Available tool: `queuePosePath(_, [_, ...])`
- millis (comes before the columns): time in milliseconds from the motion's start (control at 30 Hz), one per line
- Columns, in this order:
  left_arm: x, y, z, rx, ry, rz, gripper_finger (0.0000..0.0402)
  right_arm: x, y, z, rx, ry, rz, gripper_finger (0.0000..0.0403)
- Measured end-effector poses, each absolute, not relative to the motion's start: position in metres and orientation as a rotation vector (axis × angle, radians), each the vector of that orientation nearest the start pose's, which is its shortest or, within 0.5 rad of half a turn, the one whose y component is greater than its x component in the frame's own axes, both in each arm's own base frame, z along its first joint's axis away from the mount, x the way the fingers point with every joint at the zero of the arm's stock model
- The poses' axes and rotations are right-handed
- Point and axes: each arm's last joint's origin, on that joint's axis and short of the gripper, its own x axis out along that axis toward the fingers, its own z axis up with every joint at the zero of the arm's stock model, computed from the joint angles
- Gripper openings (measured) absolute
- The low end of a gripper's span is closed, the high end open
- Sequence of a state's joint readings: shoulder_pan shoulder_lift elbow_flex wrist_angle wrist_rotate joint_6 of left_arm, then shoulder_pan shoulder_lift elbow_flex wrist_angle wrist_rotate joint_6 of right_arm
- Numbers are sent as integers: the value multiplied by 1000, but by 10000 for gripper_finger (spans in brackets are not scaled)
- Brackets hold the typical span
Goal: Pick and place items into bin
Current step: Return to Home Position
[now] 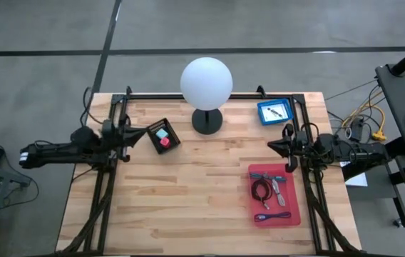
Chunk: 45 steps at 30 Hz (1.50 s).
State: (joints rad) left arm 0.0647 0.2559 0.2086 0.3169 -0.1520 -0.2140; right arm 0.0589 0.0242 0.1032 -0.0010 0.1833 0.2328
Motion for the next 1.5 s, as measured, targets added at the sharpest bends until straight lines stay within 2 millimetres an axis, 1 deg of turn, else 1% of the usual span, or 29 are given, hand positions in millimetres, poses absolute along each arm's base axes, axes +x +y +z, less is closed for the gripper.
queuePosePath(67, [103,11,238,-196,-307,175,0,92,0,197,230,-90,-102,8])
queuePosePath(167, [104,10,221,-210,-259,168,0,92,2,197,212,-85,-65,8])
queuePosePath(367, [101,8,201,-233,-263,119,0,92,2,197,240,-86,-62,8])
queuePosePath(433, [101,8,191,-231,-246,121,0,92,2,197,243,-85,-63,8])
queuePosePath(500, [100,8,188,-233,-234,116,0,92,2,197,243,-83,-63,8])
queuePosePath(567, [99,8,182,-245,-177,119,0,92,2,197,243,-84,-63,8])
queuePosePath(900, [99,7,177,-219,-125,82,0,93,2,194,235,-75,-55,8])
queuePosePath(1167, [98,7,178,-202,-136,82,0,93,2,188,235,-29,-60,8])
queuePosePath(1500, [98,6,178,-197,-133,48,0,93,2,189,207,-32,-69,8])
